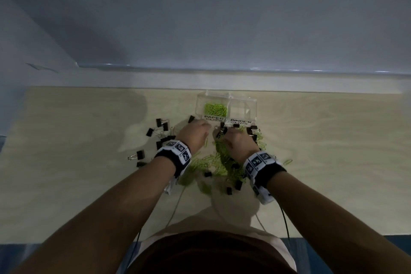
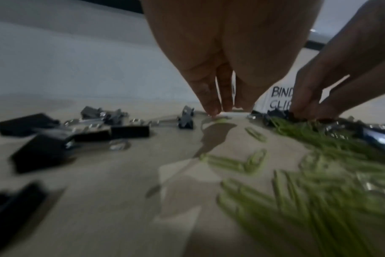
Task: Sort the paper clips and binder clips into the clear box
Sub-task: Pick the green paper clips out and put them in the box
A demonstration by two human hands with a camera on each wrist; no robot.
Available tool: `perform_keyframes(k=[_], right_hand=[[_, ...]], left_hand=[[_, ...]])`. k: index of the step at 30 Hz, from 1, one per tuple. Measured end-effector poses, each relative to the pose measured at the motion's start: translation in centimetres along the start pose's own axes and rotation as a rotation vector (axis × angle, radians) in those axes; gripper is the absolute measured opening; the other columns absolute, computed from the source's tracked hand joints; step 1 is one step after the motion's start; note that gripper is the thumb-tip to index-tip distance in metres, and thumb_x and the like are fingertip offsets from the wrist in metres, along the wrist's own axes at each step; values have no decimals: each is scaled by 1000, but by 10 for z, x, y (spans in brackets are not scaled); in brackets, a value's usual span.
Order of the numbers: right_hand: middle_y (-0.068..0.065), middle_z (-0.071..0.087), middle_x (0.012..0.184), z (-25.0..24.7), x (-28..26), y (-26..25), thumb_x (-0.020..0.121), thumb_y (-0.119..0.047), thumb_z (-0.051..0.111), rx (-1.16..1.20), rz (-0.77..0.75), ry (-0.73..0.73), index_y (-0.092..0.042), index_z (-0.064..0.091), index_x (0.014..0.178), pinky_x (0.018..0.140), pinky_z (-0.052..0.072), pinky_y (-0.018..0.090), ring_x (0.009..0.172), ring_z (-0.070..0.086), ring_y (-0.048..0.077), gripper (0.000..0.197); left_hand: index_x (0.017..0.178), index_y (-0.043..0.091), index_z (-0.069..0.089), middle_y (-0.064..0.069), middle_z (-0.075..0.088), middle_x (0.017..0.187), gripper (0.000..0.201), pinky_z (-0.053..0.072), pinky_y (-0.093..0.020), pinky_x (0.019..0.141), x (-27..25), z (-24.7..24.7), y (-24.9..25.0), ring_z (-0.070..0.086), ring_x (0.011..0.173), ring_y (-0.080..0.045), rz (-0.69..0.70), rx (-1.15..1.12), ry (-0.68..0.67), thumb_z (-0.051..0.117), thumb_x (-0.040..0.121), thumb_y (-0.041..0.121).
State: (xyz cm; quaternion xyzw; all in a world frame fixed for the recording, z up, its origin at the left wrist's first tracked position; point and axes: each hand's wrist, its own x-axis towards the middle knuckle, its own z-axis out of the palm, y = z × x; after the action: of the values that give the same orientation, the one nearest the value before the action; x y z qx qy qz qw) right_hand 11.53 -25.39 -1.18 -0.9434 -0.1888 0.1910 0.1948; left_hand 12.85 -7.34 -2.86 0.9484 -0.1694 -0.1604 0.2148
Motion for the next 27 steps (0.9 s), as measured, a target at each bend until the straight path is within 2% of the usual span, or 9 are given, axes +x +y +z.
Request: perform_keyframes(k=[2,5,8,11,14,16,19,23,27], right_hand=[[8,56,108,11,-5,-7,82,-1,53,-60,2,-79,-14,63,114,78,53,36,95,59,28,36],[12,54,117,26,-17,-13,84,-8,59,-108,-62,-87,-11,61,114,81,54,43,106,55,34,31],[15,60,107,30,-29,-14,83,-7,58,-120,-199,-86,-9,62,114,78,53,43,97,58,35,31],[8,56,113,23,-33,-8,81,-15,59,-99,-167,-99,-14,60,118,91,44,42,105,54,31,38],[4,39,137,12,-31,-9,78,-41,67,-179,-74,-215,-21,41,136,107,26,48,129,34,25,66],[4,28,145,10,-30,-17,73,-47,71,-299,-65,-312,-22,30,142,111,20,51,135,25,25,84],[6,29,144,13,-29,-26,73,-42,73,-418,-94,-346,-17,33,138,108,24,49,132,29,27,80],[5,47,123,14,-29,-32,84,-24,61,-349,-88,-292,-20,47,126,99,33,44,116,47,27,45],[5,59,111,14,-28,-37,89,-16,50,-302,-50,-273,-20,52,118,97,35,43,103,57,27,29]], left_hand=[[133,9,48,-10,46,139,42,40,-38,105,-12,14,-7,43,126,-25,19,79,-42,47,91,6],[137,13,41,-9,42,143,44,38,-35,107,-34,26,-11,41,128,-23,36,73,-72,44,93,13],[139,13,40,-7,40,145,45,31,-37,112,-61,25,-21,37,131,-24,100,59,-134,45,95,20],[143,18,33,-7,39,144,62,30,-37,112,-88,21,-36,35,130,-23,147,33,-127,58,88,33],[146,21,23,-7,34,141,91,32,-38,110,-102,22,-39,30,128,-25,87,64,-137,67,73,54],[146,17,22,-9,31,139,98,33,-39,108,-100,23,-32,29,126,-25,5,25,-150,69,70,57],[141,14,33,-8,36,132,85,37,-40,105,-89,25,-18,35,121,-24,-86,-62,-131,73,72,45],[123,12,54,-6,48,121,48,43,-32,92,-75,29,-1,50,109,-23,-113,-129,-88,71,79,22],[108,10,62,-8,55,112,24,45,-33,87,-66,25,7,55,102,-26,-104,-95,-74,62,85,15]])
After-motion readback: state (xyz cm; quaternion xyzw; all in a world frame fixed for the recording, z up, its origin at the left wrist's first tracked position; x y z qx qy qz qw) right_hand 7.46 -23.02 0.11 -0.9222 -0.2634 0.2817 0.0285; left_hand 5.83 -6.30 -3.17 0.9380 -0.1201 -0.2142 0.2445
